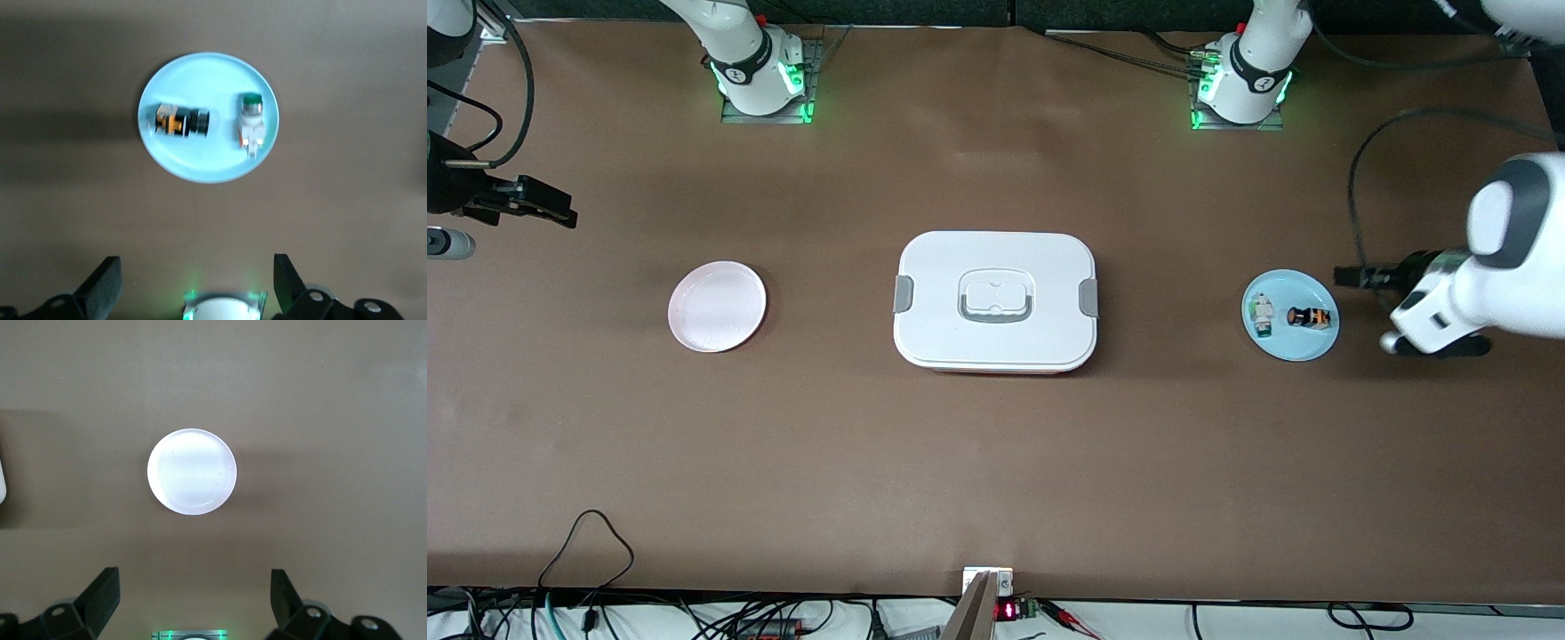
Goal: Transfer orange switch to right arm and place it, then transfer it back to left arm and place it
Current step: 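Move the left gripper down over the orange switch on the blue plate, then close the left gripper on the orange-and-black switch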
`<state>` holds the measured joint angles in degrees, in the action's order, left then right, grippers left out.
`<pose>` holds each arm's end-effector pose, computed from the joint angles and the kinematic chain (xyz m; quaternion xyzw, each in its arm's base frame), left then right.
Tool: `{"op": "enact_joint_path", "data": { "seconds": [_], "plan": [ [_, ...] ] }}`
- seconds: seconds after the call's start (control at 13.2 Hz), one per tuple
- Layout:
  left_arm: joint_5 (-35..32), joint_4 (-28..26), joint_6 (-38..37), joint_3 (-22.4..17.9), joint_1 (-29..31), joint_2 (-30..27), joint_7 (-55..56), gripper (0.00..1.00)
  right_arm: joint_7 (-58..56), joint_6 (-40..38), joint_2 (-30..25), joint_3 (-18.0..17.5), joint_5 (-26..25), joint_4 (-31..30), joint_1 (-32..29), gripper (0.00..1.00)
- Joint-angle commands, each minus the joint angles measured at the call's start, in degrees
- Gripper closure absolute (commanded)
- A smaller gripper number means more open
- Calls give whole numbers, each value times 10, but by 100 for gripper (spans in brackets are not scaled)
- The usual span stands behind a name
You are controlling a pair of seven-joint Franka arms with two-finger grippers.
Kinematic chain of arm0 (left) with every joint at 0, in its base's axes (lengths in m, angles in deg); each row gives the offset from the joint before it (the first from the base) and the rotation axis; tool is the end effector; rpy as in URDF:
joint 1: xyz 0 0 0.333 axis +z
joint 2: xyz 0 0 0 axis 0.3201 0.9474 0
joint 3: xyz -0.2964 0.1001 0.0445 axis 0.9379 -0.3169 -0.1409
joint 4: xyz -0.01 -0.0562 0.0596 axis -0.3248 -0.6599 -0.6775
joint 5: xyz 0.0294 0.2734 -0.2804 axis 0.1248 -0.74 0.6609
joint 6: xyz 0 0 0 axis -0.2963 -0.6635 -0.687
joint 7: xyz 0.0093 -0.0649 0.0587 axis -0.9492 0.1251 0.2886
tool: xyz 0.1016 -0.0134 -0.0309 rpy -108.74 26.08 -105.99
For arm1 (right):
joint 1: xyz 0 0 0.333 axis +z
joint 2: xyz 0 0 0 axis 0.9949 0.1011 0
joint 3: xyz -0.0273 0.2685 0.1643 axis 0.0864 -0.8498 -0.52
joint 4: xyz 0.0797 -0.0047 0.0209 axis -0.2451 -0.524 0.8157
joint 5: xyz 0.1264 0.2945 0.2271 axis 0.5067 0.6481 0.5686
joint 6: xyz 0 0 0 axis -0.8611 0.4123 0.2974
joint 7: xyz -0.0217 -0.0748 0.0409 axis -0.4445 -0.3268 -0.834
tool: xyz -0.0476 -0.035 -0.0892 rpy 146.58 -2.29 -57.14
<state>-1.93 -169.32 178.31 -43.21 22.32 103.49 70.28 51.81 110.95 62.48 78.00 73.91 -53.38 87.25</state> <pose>0.6044 0.0392 0.3680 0.9733 0.0207 -0.2284 0.0080 0.5653 -0.0248 0.5827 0.9977 -0.0069 -0.0632 0.0215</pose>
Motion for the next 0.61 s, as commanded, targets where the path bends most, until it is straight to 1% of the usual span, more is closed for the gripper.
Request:
{"op": "enact_joint_path", "data": {
  "seconds": [0.0, 0.15, 0.3, 0.45, 0.53],
  "plan": [
    [-6, -105, 125, 0, 0, -14, 12, 0, 3, -5, -5, 0, 8, 5, 1, 0],
    [-11, -147, 191, 0, 0, -10, 6, 0, 3, -5, -5, -1, 8, 5, 1, 0],
    [-13, -168, 233, -1, 1, -1, 1, 0, 3, -4, -5, -1, 8, 5, 1, 0],
    [-41, -183, 269, 0, 1, 12, -2, 0, 3, -2, -5, -2, 8, 6, 2, 0],
    [-51, -184, 272, 0, 1, 17, -3, 0, 3, -2, -5, -3, 8, 6, 2, 0]
  ]
}}
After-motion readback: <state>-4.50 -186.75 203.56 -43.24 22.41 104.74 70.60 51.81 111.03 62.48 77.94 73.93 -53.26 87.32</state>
